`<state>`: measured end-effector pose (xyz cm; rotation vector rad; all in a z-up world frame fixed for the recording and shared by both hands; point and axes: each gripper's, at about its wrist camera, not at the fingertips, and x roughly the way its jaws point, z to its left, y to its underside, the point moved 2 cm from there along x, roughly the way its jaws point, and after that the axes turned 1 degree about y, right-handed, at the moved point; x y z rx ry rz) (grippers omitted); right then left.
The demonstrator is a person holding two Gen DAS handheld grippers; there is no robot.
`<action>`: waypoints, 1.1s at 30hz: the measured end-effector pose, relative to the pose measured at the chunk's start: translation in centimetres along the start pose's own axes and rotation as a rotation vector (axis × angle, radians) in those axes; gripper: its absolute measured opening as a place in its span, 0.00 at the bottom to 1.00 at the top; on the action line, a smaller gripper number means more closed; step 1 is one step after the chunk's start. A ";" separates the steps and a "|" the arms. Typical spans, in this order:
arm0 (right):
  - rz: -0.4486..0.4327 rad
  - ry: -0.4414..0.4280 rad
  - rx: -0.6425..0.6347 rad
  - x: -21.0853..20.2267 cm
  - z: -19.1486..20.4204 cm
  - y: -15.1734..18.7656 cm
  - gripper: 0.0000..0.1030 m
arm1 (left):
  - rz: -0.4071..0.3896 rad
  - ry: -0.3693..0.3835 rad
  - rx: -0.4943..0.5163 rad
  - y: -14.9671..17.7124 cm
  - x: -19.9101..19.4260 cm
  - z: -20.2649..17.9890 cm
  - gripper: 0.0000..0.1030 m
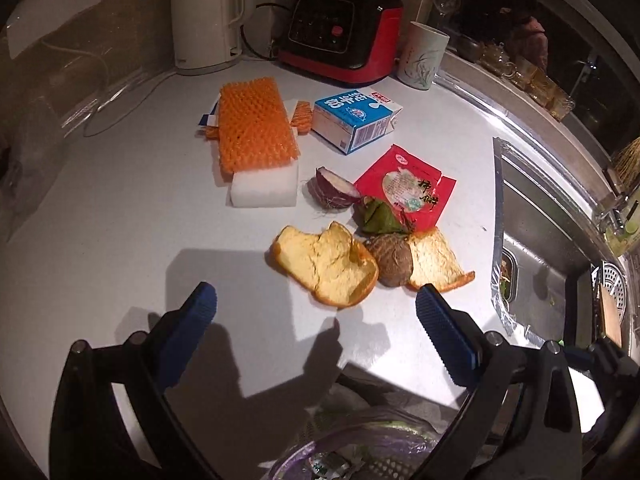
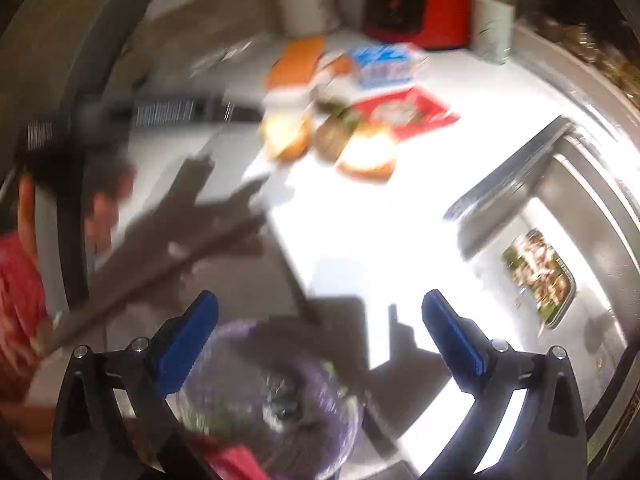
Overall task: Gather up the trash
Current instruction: 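Grasp an orange peel with the left tool while the right tool grasps a bread crust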
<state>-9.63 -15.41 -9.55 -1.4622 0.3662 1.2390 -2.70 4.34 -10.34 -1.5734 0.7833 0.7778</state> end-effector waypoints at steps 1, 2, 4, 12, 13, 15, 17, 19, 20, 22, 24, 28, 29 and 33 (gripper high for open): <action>-0.016 0.009 0.026 0.1 -0.7 -1.0 0.98 | 0.003 -0.002 0.005 -0.3 0.6 -0.1 0.93; -0.031 0.011 0.046 0.3 -1.4 -1.8 0.98 | 0.005 -0.004 0.010 -0.6 1.1 -0.2 0.93; -0.045 0.026 0.074 0.7 -2.6 -3.2 0.98 | 0.013 -0.006 0.013 -0.9 2.0 -0.2 0.93; -0.040 0.046 0.097 3.7 -3.3 -5.9 0.98 | 0.038 0.004 0.043 -0.8 4.4 0.6 0.93; -0.036 0.044 0.101 3.9 -3.4 -5.9 0.98 | 0.043 0.010 0.035 -0.9 4.8 1.0 0.93; -0.030 0.040 0.107 4.4 -3.4 -5.9 0.98 | 0.052 0.026 0.022 -1.1 5.5 1.6 0.93; -0.025 0.042 0.105 4.7 -3.3 -6.0 0.98 | 0.059 0.041 0.024 -1.2 6.1 2.1 0.93; -0.023 0.043 0.105 4.8 -3.3 -5.9 0.98 | 0.066 0.055 0.036 -1.3 6.5 2.3 0.90; -0.022 0.045 0.106 4.8 -3.4 -5.8 0.98 | 0.069 0.064 0.042 -1.3 6.6 2.3 0.87; -0.019 0.045 0.110 4.9 -3.5 -5.7 0.98 | 0.075 0.079 0.044 -1.4 6.9 2.6 0.76; -0.016 0.047 0.115 5.0 -3.7 -5.6 0.98 | 0.066 0.078 0.046 -1.6 7.0 2.8 0.60; -0.011 0.044 0.118 5.4 -3.8 -5.5 0.98 | 0.075 0.113 0.041 -1.8 7.0 3.2 0.27; -0.011 0.045 0.114 5.5 -3.8 -5.5 0.98 | 0.086 0.126 0.027 -1.8 7.0 3.4 0.17; -0.010 0.061 0.075 6.1 -3.4 -5.9 0.98 | 0.079 0.136 -0.023 -1.5 6.5 4.1 0.08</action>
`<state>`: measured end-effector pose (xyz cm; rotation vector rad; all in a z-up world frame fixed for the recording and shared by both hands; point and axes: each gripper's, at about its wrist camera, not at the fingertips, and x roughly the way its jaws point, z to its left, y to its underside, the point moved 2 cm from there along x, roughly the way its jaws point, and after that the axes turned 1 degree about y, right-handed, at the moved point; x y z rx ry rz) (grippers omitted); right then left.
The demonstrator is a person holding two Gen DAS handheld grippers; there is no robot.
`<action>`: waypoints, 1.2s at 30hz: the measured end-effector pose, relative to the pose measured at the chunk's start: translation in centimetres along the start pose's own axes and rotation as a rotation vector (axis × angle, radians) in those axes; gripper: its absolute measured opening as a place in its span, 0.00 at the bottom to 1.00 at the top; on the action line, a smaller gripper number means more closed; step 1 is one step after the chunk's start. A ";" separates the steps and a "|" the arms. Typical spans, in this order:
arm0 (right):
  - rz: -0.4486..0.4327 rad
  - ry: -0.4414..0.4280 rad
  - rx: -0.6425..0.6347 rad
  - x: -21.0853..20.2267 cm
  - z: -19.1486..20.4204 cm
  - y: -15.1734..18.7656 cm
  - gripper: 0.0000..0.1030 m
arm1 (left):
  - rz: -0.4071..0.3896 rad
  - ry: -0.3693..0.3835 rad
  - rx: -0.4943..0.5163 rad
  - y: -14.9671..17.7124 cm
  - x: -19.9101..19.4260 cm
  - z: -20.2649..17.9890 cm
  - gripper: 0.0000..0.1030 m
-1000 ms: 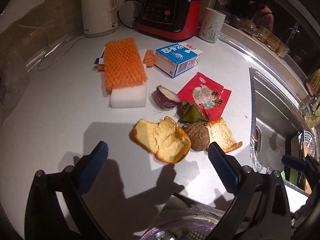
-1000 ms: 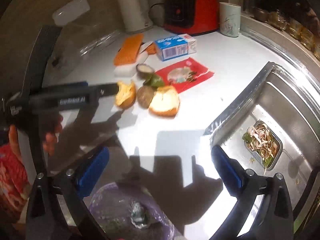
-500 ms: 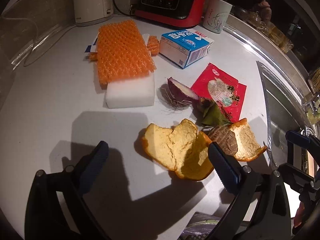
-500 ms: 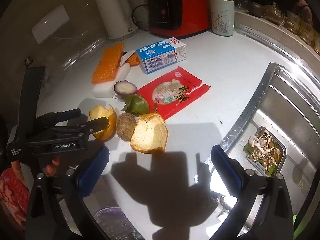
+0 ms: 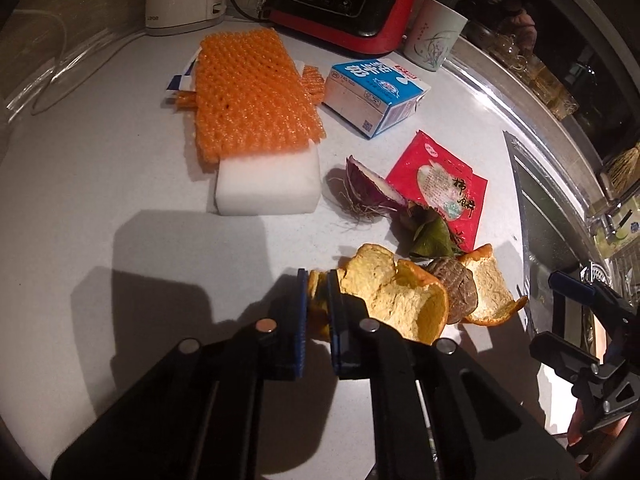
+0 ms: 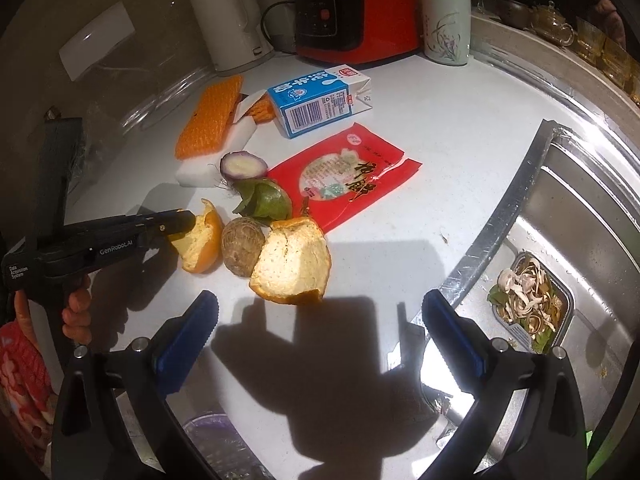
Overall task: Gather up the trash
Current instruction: 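Grasp an orange peel with the left tool while the right tool grasps a bread crust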
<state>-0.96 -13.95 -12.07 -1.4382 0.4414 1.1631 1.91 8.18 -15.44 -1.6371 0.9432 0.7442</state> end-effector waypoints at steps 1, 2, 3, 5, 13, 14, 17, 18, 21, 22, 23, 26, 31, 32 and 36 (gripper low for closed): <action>-0.001 0.005 -0.013 0.2 0.1 -0.1 0.98 | -0.011 -0.010 0.000 0.1 -0.3 0.0 0.08; -0.002 0.011 -0.025 0.3 0.3 -0.2 0.96 | -0.022 -0.015 0.002 0.2 -0.7 -0.1 0.07; 0.000 0.014 -0.035 0.5 0.4 -0.4 0.95 | -0.031 -0.017 0.004 0.3 -1.2 -0.3 0.07; 0.009 0.008 -0.042 1.0 0.4 -0.5 0.91 | -0.055 -0.009 0.013 0.5 -2.3 -0.7 0.07; 0.046 -0.035 -0.019 2.7 0.1 -0.8 0.75 | -0.102 0.013 0.029 1.4 -5.3 -2.0 0.07; 0.045 -0.039 -0.015 2.7 0.1 -0.8 0.75 | -0.101 0.016 0.025 1.6 -5.4 -2.0 0.07; 0.039 -0.038 -0.012 2.6 0.0 -1.0 0.75 | -0.092 0.026 0.018 2.1 -5.9 -1.9 0.07; 0.038 -0.042 -0.010 2.6 0.0 -1.1 0.75 | -0.091 0.029 0.019 2.4 -6.1 -2.0 0.07; 0.039 -0.043 -0.025 2.9 0.0 -1.3 0.75 | -0.094 0.047 0.018 3.5 -7.4 -2.3 0.07; 0.040 -0.043 -0.033 3.0 0.0 -1.3 0.75 | -0.100 0.053 0.019 4.0 -7.9 -2.6 0.07; 0.043 -0.047 -0.041 3.2 0.0 -1.4 0.75 | -0.108 0.057 0.022 4.5 -8.6 -2.9 0.07; 0.051 -0.062 -0.073 3.6 0.0 -1.4 0.70 | -0.135 0.056 0.027 5.9 -10.3 -3.8 0.07; 0.072 -0.112 -0.108 4.4 0.0 -2.1 0.59 | -0.147 0.078 -0.013 7.5 -11.8 -4.5 0.07; 0.077 -0.117 -0.116 4.6 0.0 -2.3 0.57 | -0.149 0.073 -0.021 7.7 -11.9 -4.6 0.07; 0.100 -0.150 -0.133 4.9 0.1 -2.8 0.24 | -0.159 0.054 -0.040 8.2 -12.3 -5.2 0.07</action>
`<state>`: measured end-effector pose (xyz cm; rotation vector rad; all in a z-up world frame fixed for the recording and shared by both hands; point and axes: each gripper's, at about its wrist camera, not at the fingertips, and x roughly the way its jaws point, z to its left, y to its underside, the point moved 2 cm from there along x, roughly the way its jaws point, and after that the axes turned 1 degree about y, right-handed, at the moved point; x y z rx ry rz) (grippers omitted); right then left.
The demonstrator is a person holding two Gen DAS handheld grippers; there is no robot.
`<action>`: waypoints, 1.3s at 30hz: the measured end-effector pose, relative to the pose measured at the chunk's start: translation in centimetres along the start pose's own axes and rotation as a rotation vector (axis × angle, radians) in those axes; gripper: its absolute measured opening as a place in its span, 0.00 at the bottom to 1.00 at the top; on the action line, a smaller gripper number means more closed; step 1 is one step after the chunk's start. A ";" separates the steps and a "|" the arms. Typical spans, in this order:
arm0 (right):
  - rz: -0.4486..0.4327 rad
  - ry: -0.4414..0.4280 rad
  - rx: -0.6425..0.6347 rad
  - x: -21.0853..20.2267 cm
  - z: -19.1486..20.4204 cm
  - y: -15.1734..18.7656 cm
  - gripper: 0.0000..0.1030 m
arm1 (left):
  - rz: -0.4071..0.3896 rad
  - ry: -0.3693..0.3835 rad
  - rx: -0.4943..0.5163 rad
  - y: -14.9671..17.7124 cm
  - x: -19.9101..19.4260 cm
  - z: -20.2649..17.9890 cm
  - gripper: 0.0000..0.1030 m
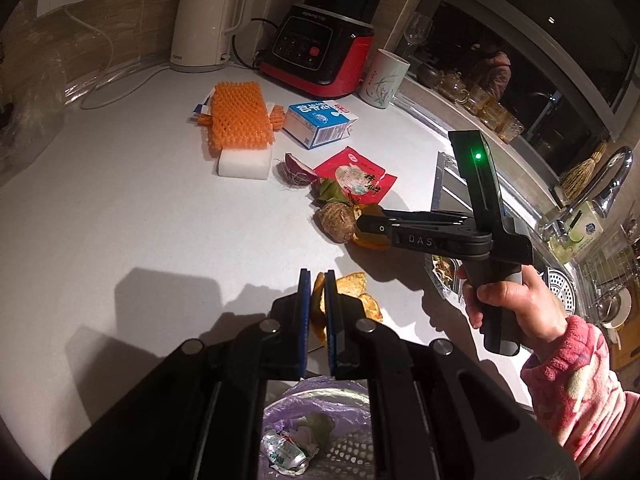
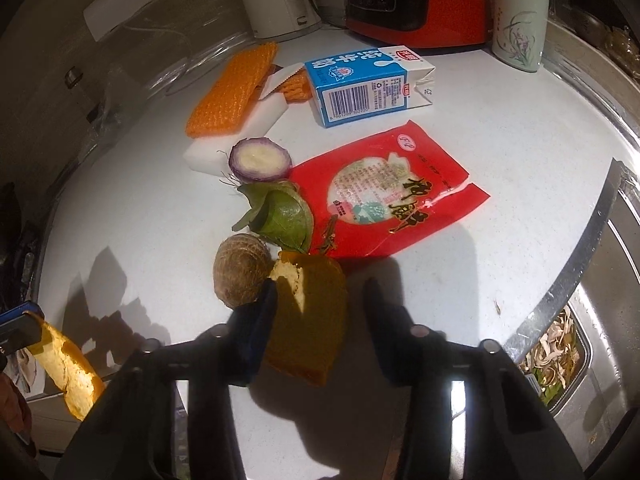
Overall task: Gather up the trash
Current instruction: 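Grasp an orange peel with the left tool while the right tool grasps a bread crust, then lower peel and bread crust over the bin and open both tools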
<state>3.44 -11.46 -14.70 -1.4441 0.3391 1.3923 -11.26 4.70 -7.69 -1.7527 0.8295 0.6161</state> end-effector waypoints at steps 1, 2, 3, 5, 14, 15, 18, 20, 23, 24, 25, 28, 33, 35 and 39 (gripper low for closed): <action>-0.003 -0.011 0.000 -0.1 -0.1 0.0 0.13 | -0.004 -0.007 -0.004 0.1 -0.1 -0.2 0.07; -0.010 -0.027 0.000 -0.3 -0.1 0.0 0.09 | -0.007 -0.011 -0.008 0.1 -0.2 -0.3 0.07; -0.021 -0.034 -0.004 -0.7 -0.1 0.1 0.08 | -0.011 -0.017 -0.012 0.2 -0.3 -0.4 0.07; -0.044 -0.029 -0.021 -1.5 0.1 0.4 0.06 | -0.019 -0.025 -0.018 0.5 -0.6 -0.7 0.07; -0.112 -0.051 -0.121 -8.5 3.0 4.6 0.06 | -0.031 -0.053 -0.076 3.3 -2.3 -2.3 0.07; -0.111 -0.054 -0.131 -9.4 3.6 5.6 0.06 | -0.030 -0.052 -0.077 3.8 -2.6 -2.6 0.07; -0.095 -0.056 -0.134 -11.5 5.9 9.6 0.06 | -0.020 -0.046 -0.069 5.4 -3.7 -3.1 0.07; -0.079 -0.052 -0.114 -12.0 7.3 12.5 0.06 | -0.007 -0.045 -0.051 6.6 -4.3 -3.2 0.07; -0.058 -0.031 -0.064 -11.9 9.0 16.7 0.06 | 0.025 -0.034 -0.007 8.8 -4.9 -3.2 0.07; -0.048 -0.023 -0.041 -11.5 9.4 17.9 0.06 | 0.044 -0.033 0.006 9.6 -4.8 -3.1 0.07; -0.033 -0.015 -0.014 -11.1 9.7 19.2 0.06 | 0.066 -0.033 0.022 10.4 -4.7 -3.0 0.07; -0.004 0.011 0.052 -10.1 10.7 22.6 0.06 | 0.103 -0.046 0.073 12.8 -4.6 -2.6 0.07; -0.004 0.064 0.119 -10.6 11.8 26.5 0.06 | 0.170 -0.053 0.122 16.7 -3.3 -2.0 0.07; -0.015 0.083 0.135 -11.4 12.0 27.4 0.06 | 0.199 -0.062 0.149 18.2 -2.2 -1.9 0.07; -0.044 0.117 0.156 -13.1 12.3 28.3 0.06 | 0.271 -0.085 0.197 21.0 1.2 -1.7 0.07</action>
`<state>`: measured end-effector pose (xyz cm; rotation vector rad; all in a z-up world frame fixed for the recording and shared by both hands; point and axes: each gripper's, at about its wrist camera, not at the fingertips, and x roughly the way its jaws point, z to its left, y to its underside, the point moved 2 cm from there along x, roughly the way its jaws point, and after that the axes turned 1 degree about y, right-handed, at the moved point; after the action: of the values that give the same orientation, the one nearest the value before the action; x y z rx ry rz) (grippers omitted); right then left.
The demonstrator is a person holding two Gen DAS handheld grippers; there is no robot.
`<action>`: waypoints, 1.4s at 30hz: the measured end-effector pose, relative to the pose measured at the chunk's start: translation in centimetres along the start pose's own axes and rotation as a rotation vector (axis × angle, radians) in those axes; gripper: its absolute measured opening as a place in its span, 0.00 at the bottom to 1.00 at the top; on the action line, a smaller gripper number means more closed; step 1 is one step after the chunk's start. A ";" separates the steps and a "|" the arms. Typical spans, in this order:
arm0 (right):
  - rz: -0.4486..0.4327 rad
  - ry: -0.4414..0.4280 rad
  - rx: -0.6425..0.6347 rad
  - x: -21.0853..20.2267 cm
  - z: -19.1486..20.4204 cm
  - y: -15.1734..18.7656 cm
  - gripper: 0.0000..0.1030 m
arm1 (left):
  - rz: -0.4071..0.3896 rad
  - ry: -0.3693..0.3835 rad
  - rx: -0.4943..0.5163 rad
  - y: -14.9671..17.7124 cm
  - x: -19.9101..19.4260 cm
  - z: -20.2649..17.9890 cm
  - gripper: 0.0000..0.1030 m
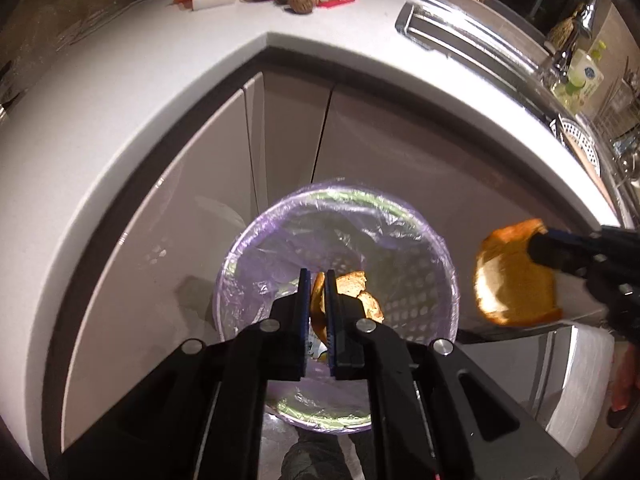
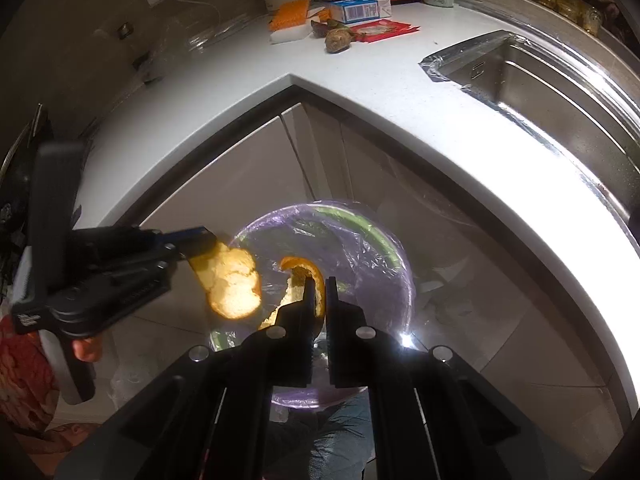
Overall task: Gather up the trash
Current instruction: 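Lower peel and bread crust over the bin and open both tools, then raise both tools back over the remaining items on the counter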
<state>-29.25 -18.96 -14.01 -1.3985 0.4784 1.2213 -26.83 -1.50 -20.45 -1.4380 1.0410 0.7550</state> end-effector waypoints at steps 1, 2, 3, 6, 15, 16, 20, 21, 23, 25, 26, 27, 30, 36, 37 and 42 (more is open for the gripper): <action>-0.006 0.006 0.008 -0.3 -0.1 0.1 0.06 | 0.023 0.000 0.005 0.4 1.2 0.0 0.07; -0.012 0.012 0.015 -0.6 -0.1 0.3 0.06 | 0.044 -0.005 0.009 0.6 2.4 -0.1 0.07; -0.015 0.016 0.021 -0.7 -0.1 0.4 0.06 | 0.064 -0.006 0.014 0.9 3.5 -0.1 0.07; -0.020 0.027 0.034 -0.9 -0.1 0.7 0.06 | 0.112 -0.020 0.038 1.7 6.5 -0.1 0.07; -0.017 0.046 0.047 -0.9 0.5 1.2 0.06 | 0.232 -0.044 0.053 4.0 10.9 0.1 0.55; -0.015 0.048 0.049 -0.8 0.4 1.2 0.06 | 0.209 -0.054 0.058 4.0 10.5 0.0 0.59; -0.002 0.051 0.056 -0.2 0.3 1.5 0.06 | 0.173 -0.030 0.065 3.5 8.9 -0.3 0.68; 0.002 0.052 0.055 0.1 0.3 1.5 0.06 | 0.162 -0.024 0.060 3.3 8.3 -0.3 0.69; 0.010 0.052 0.051 0.9 0.3 1.6 0.06 | 0.131 -0.022 0.057 3.0 6.9 -0.3 0.73; 0.022 0.049 0.048 2.2 0.2 1.6 0.06 | 0.095 -0.032 0.057 2.9 5.2 -0.2 0.76; 0.031 0.048 0.046 3.1 0.2 1.6 0.06 | 0.078 -0.039 0.061 2.9 4.4 -0.2 0.78; 0.040 0.042 0.042 3.8 0.2 1.6 0.06 | 0.066 -0.042 0.063 2.9 3.7 -0.1 0.80; 0.066 0.038 0.017 6.6 0.6 1.7 0.06 | 0.041 -0.055 0.065 3.0 1.6 0.1 0.84; 0.135 0.026 -0.008 11.9 1.6 2.6 0.34 | 0.034 -0.108 0.082 4.5 -0.6 1.0 0.86; 0.150 0.038 -0.016 12.6 1.8 2.8 0.52 | 0.036 -0.119 0.082 4.7 -1.0 1.1 0.86; 0.184 0.094 -0.049 13.3 3.2 3.4 0.80 | 0.004 -0.132 0.058 5.1 -3.7 2.0 0.86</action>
<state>-28.40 -12.24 -26.39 -1.4832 0.6584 1.3262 -32.72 1.35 -19.54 -1.3187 0.9565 0.8052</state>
